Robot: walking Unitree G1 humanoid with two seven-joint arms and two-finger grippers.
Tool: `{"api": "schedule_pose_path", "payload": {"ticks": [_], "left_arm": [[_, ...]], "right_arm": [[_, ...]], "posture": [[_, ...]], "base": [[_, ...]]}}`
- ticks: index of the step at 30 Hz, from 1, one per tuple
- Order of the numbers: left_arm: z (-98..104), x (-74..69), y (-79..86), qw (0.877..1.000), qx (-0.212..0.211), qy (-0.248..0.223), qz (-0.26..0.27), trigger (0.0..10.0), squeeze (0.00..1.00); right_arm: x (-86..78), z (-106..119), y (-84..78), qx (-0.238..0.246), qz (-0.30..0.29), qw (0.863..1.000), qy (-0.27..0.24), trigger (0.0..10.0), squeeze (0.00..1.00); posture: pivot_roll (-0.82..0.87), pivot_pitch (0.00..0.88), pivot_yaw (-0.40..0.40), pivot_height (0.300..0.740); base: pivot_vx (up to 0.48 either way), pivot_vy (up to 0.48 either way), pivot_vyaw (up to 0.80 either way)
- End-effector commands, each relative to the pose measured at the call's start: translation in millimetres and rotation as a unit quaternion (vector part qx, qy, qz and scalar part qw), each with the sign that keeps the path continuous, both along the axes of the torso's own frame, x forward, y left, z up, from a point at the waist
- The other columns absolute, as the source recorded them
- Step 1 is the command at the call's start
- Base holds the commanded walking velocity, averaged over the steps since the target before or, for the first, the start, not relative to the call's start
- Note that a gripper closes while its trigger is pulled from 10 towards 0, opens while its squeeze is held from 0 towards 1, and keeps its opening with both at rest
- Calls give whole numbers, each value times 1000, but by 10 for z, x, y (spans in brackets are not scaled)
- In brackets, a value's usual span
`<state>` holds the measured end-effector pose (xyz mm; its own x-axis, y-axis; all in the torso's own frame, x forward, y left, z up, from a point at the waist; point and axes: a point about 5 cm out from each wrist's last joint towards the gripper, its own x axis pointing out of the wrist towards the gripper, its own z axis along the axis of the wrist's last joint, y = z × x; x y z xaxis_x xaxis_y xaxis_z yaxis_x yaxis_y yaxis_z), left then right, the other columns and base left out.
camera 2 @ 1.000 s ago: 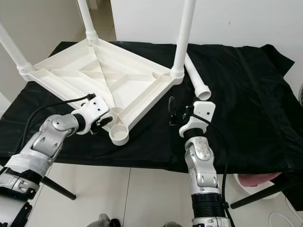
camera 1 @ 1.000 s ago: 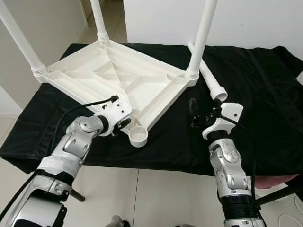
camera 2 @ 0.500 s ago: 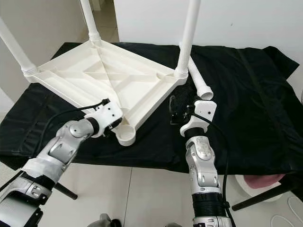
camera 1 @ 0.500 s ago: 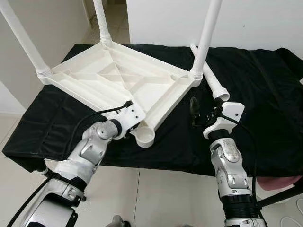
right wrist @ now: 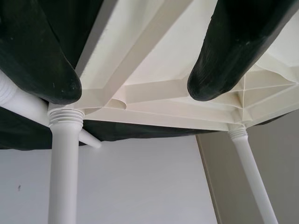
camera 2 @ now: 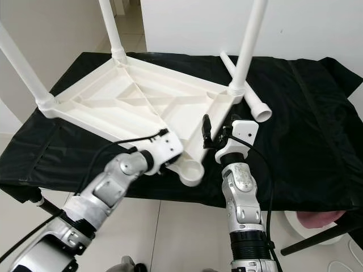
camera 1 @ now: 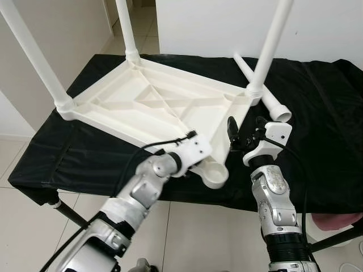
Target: Building children table
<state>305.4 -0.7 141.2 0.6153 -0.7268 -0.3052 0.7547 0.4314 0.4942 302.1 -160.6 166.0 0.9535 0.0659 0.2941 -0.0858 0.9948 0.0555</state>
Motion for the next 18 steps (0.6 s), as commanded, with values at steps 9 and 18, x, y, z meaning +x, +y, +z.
{"api": "schedule_pose_path", "payload": {"ticks": [9, 18], "left_arm": [[-80, 14, -8, 1000, 23, 10, -15, 10000, 0], [16, 136, 204, 1000, 16, -5, -12, 10000, 0]], "right_arm": [[-9, -22, -14, 6, -9, 1000, 0, 10000, 0], [-16, -26, -41, 7, -16, 1000, 1, 10000, 0]], "posture": [[-153, 41, 96, 740], [-153, 52, 100, 740]], "base": [[0, 0, 0], [0, 0, 0]]}}
